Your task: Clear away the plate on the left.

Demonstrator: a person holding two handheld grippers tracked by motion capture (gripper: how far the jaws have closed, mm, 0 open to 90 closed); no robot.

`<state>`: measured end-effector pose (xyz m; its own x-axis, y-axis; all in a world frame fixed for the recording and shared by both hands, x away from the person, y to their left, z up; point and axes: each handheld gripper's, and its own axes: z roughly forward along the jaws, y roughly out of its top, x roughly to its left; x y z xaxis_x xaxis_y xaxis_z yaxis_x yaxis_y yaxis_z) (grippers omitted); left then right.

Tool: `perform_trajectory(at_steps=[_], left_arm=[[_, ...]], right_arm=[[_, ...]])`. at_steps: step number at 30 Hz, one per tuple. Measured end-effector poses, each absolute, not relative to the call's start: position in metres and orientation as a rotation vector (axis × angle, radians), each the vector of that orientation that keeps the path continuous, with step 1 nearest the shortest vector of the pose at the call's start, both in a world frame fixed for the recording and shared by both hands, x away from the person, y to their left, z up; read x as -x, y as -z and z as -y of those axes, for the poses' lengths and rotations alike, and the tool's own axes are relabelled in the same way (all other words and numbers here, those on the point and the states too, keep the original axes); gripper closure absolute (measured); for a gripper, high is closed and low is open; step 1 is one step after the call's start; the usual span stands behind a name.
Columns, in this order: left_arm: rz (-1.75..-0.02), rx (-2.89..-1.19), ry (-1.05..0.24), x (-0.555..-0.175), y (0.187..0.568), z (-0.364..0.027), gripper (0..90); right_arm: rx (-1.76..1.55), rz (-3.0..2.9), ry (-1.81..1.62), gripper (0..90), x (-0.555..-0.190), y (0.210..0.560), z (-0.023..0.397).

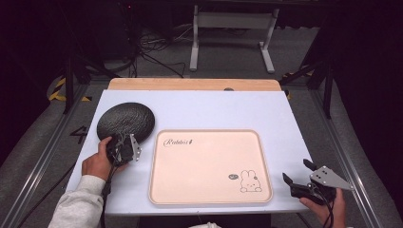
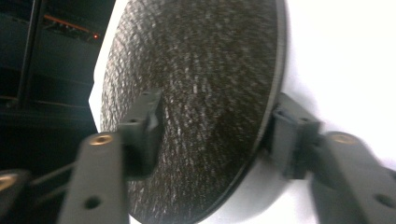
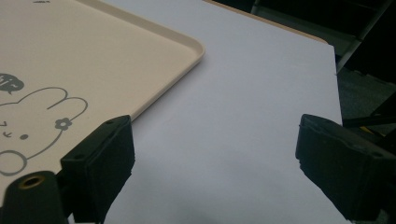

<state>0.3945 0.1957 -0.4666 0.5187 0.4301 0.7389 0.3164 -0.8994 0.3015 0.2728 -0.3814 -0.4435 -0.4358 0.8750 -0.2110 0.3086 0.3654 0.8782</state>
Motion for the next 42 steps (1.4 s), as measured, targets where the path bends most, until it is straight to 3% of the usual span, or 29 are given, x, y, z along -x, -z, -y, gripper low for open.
perform_trajectory(at_steps=[6,18,30,42], left_arm=[[-0.595,-2.682,-1.338,-0.398,0.471,-0.190,72.3],[-0.484,-2.634,-1.596,-0.400,0.474,-0.178,86.1],[-0.549,-2.496,-1.552,-0.397,0.465,-0.185,86.8],[-0.489,-2.472,-1.550,-0.384,0.453,-0.174,86.7]], right_arm=[[-1.027,-1.936,-1.032,12.1,-0.273,0.444,0.381],[-1.026,-1.940,-1.025,12.1,-0.273,0.444,0.381],[-1.026,-1.937,-1.027,12.0,-0.272,0.444,0.381],[-1.027,-1.933,-1.020,12.1,-0.272,0.444,0.382]])
